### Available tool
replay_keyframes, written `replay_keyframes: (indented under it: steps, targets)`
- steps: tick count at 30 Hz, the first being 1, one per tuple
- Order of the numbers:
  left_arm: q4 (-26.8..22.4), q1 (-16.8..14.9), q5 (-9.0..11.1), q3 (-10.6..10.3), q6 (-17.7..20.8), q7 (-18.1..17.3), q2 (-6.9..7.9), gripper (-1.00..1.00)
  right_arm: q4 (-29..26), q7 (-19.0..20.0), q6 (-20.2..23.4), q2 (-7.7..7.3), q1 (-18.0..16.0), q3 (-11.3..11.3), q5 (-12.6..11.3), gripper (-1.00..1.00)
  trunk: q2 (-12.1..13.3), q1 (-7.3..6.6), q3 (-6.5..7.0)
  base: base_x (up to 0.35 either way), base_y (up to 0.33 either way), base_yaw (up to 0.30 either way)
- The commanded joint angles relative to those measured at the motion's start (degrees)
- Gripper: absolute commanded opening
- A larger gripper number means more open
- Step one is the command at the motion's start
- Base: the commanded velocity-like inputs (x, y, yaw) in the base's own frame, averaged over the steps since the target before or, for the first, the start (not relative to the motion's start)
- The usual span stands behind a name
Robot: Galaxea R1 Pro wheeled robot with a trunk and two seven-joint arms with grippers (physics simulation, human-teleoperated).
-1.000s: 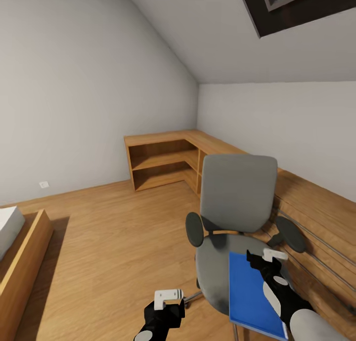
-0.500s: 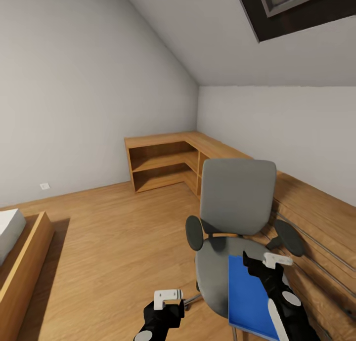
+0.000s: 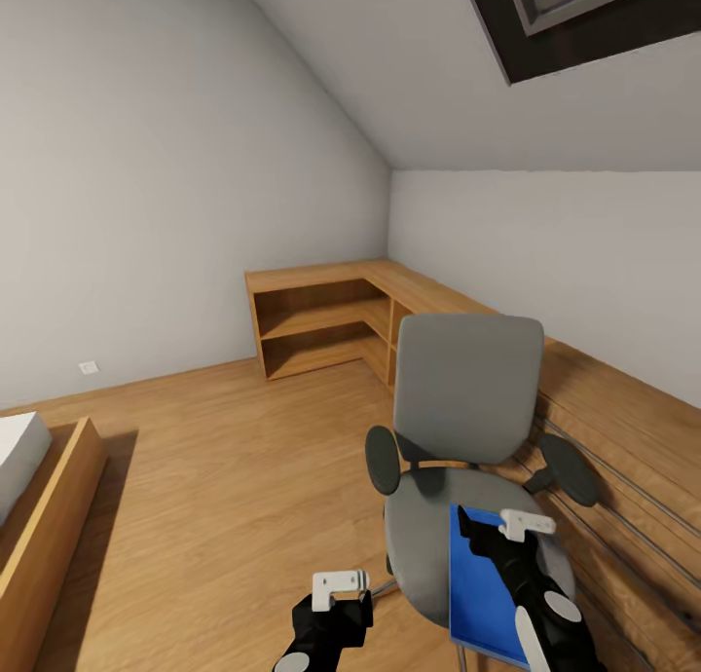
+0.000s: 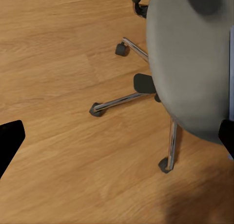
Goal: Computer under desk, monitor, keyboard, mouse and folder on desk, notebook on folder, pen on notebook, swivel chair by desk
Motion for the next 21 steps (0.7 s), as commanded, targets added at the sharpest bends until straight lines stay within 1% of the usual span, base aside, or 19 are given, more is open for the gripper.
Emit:
replay_keyframes:
  steps: [1,5,7,15,21]
  targets:
    - [-0.14,-0.1,0.52,-0.2,-0.58,0.11,0.03,1.0,0.24,0.3,0.24,-0.05,-0.03,-0.04,-0.21,1.0,-0.04,0.0,-0.06,0.0,0.0,0.0]
    - [-0.35,-0.1,0.49,-0.74,-0.58,0.05,0.05,1.0,1.53,1.59,0.08,-0.31,-0.03,0.0,1.07,1.0,-0.04,0.0,-0.06,-0.021,0.0,0.0]
    - [-0.37,-0.1,0.5,-1.02,-0.58,0.08,0.11,1.0,2.17,2.23,0.05,-0.37,-0.03,-0.01,1.72,1.0,-0.04,0.0,-0.06,-0.196,0.0,0.0]
    - [-0.3,-0.1,0.51,-1.18,-0.58,0.11,0.14,1.0,2.82,4.8,0.07,-0.4,-0.03,-0.01,4.17,1.0,-0.04,0.0,-0.06,-0.299,0.0,0.0]
    - [-0.3,-0.1,0.51,-1.14,-0.58,0.15,0.15,1.0,2.76,6.72,0.11,-0.36,-0.03,-0.18,4.11,1.0,-0.04,0.0,-0.06,-0.304,0.0,0.0]
